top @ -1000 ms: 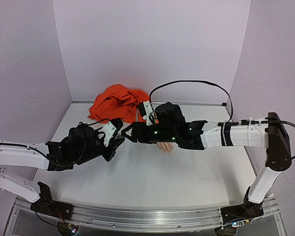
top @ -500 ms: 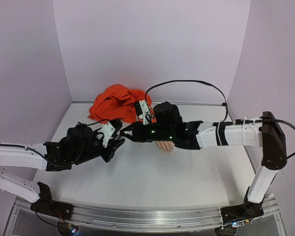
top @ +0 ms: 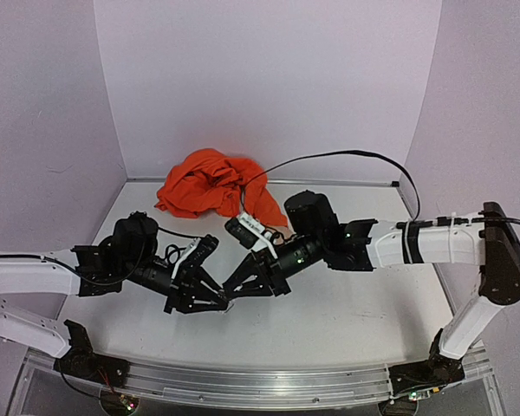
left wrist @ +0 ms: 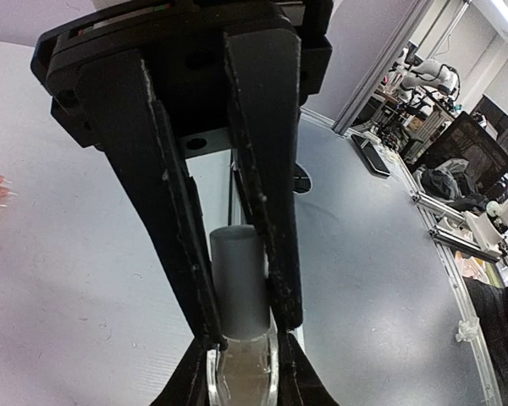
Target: Paint the nails
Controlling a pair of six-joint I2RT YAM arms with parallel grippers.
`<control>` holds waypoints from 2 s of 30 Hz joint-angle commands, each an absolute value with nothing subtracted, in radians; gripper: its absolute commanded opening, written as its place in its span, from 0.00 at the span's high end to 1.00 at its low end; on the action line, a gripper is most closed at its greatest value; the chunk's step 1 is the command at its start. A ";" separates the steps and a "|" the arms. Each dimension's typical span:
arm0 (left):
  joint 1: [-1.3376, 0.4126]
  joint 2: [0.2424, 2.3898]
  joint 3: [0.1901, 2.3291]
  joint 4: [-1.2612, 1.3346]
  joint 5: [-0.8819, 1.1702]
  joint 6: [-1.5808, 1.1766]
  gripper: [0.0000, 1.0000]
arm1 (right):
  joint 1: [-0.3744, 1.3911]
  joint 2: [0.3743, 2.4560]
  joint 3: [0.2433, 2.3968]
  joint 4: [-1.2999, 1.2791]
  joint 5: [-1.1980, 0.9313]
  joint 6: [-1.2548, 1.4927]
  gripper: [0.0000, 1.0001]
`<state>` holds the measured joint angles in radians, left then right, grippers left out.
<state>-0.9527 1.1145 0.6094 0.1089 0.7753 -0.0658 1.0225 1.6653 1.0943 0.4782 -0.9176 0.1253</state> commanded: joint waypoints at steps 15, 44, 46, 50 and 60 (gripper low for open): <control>-1.033 1.155 0.657 0.278 -0.310 0.193 1.00 | 1.027 1.564 1.104 0.497 -0.128 0.596 0.21; -1.049 1.051 0.618 0.284 0.160 0.105 1.00 | 0.995 1.713 1.170 0.697 -0.694 0.421 1.00; -0.992 1.035 0.622 0.292 0.517 0.054 1.00 | 1.001 1.688 1.108 0.709 -1.010 0.266 1.00; -0.927 1.114 0.731 0.330 1.192 -0.083 1.00 | 1.021 1.644 1.029 0.667 -1.149 0.180 1.00; -0.928 1.093 0.700 0.331 0.623 -0.013 1.00 | 1.045 1.493 0.952 0.669 -0.742 0.216 0.53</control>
<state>-0.9222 1.1671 0.6609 0.1513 0.8898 -0.1143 1.0317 1.5932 0.9878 0.6674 -0.8894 0.1841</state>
